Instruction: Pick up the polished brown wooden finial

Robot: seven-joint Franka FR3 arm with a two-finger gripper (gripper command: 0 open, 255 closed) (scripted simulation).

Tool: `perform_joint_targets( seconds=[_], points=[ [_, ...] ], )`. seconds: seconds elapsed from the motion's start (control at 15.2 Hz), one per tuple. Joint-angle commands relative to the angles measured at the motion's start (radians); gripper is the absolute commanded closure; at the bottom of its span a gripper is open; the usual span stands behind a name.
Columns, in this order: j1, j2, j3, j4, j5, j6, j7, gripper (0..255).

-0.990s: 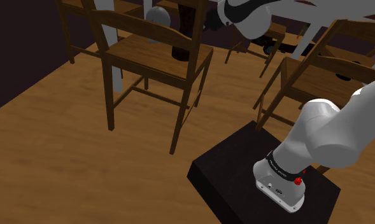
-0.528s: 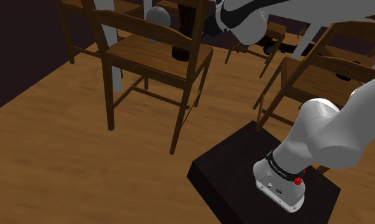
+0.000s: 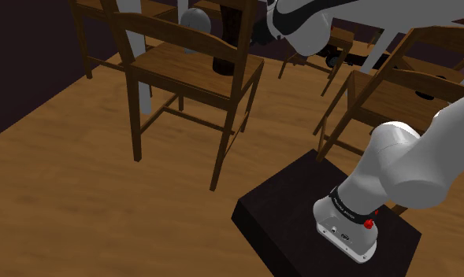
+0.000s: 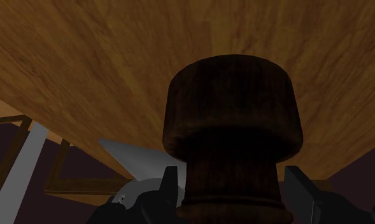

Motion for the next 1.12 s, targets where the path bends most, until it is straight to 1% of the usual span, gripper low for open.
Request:
perform_joint_targets(
  seconds=[0.0,0.26,0.53,0.92,1.06],
  points=[
    [-0.014,-0.003,0.011,0.006,-0.018,-0.013,0.018,255],
    [-0.065,-0.025,0.052,0.032,-0.083,-0.063,0.083,255],
    [-0.104,-0.043,0.082,0.063,-0.134,-0.113,0.135,255],
    [-0.145,-0.065,0.114,0.117,-0.192,-0.19,0.198,255],
    [-0.146,-0.065,0.115,0.119,-0.193,-0.192,0.199,255]
  ],
)
